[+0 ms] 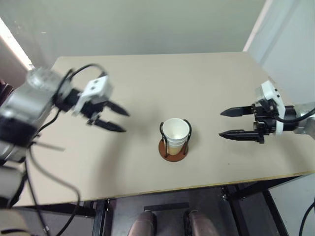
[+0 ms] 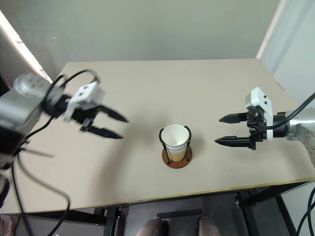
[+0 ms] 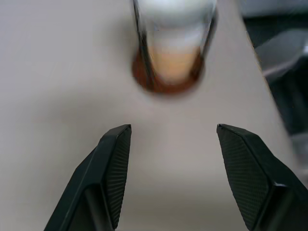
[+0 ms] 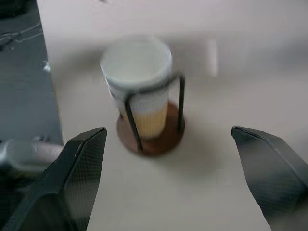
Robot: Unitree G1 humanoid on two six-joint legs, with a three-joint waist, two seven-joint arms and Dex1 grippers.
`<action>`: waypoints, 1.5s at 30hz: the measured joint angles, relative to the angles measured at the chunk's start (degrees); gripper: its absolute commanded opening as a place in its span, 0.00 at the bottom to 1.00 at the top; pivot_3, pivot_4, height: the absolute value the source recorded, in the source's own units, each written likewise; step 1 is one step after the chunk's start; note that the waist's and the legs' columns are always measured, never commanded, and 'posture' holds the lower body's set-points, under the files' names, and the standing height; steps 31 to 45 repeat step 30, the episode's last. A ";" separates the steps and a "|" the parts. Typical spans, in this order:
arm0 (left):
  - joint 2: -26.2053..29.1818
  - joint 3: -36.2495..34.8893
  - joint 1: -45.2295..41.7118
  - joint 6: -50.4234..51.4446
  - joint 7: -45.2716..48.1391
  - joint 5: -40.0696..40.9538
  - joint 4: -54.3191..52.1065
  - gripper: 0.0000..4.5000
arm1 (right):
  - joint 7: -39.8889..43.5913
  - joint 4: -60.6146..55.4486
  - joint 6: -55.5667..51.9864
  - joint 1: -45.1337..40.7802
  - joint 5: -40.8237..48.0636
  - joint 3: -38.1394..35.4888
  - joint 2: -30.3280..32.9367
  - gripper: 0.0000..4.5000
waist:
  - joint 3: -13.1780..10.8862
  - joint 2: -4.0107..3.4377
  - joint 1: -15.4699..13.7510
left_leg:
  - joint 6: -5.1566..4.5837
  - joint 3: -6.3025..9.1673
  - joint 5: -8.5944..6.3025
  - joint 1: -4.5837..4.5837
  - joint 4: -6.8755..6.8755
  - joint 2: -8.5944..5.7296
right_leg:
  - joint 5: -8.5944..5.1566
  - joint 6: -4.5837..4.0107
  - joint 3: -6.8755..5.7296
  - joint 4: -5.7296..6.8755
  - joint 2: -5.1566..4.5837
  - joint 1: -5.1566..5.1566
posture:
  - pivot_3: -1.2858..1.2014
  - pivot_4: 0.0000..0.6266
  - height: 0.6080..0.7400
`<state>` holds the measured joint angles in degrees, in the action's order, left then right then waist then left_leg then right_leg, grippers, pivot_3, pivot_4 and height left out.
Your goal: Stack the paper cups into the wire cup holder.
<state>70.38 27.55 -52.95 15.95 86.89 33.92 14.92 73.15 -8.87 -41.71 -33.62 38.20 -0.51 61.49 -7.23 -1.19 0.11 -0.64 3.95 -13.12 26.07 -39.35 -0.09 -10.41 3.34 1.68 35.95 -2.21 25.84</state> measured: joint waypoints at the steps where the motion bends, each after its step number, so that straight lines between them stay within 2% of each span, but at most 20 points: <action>1: 2.99 -3.00 5.79 2.19 -1.36 1.09 -3.36 0.67 | 1.89 0.82 0.19 -0.13 -0.36 0.53 0.70 0.96 | 0.00 0.01 -0.34 | 0.00 0.07 0.00 -0.01 0.04 -0.02 | -0.10 -0.05 -0.01 0.06 -0.03 -0.05 | 0.52 0.24 1.00; 4: 8.45 -14.99 20.16 6.58 -5.81 4.42 -9.96 0.67 | 5.44 4.41 1.27 -2.17 -2.12 1.74 1.90 0.96 | 0.03 0.10 -0.99 | 0.02 0.13 0.01 -0.11 0.16 -0.05 | -0.42 -0.59 -0.04 0.10 -0.06 -0.11 | 0.52 0.24 1.00; 6: 9.88 -24.75 28.78 9.00 -8.30 5.67 -12.86 0.67 | 6.91 7.16 2.49 -4.87 -3.84 2.20 1.90 0.96 | 0.04 0.12 -1.07 | 0.04 0.11 0.02 -0.22 0.21 -0.08 | -0.59 -0.97 -0.02 0.28 -0.10 -0.12 | 0.52 0.24 1.00; 8: 9.96 -34.31 36.58 11.08 -10.00 5.55 -14.06 0.67 | 7.86 9.90 3.75 -7.87 -5.64 3.02 1.54 0.96 | 0.06 0.17 -0.93 | 0.03 0.08 -0.01 -0.40 0.31 -0.09 | -0.60 -1.16 -0.03 0.49 -0.14 -0.13 | 0.52 0.24 1.00; 11: 8.46 -44.75 44.96 13.51 -11.86 4.06 -15.43 0.67 | 9.25 12.57 4.84 -9.52 -7.65 4.22 0.73 0.96 | 0.07 0.23 -0.61 | -0.21 0.10 -0.28 -0.86 0.55 -0.08 | -0.64 -1.46 -0.02 0.88 -0.15 -0.27 | 0.52 0.24 1.00; 14: 6.10 -49.96 49.82 15.31 -13.11 2.70 -18.62 0.67 | 10.66 14.02 5.40 -10.19 -9.17 5.61 -0.49 0.96 | 0.07 0.23 -0.48 | 0.03 0.15 0.00 -1.20 0.90 -0.06 | -0.65 -1.79 -0.02 1.02 -0.13 -0.36 | 0.52 0.24 1.00; 23: 2.86 -55.73 53.59 18.86 -14.18 0.71 -23.04 0.67 | 12.27 17.35 7.19 -12.00 -11.84 6.26 -1.59 0.96 | 0.07 0.23 -0.25 | 0.31 0.24 0.49 -1.51 1.50 0.00 | -0.45 -2.22 -0.03 1.08 -0.07 -0.32 | 0.52 0.24 1.00; 45: 2.12 -55.74 53.57 19.65 -14.98 -0.16 -23.71 0.67 | 12.19 17.39 7.38 -11.95 -12.66 6.26 -2.50 0.96 | 0.07 0.23 -0.24 | 0.42 0.24 0.26 -1.45 1.50 -0.01 | -0.48 -2.26 -0.04 1.06 -0.07 -0.27 | 0.52 0.24 1.00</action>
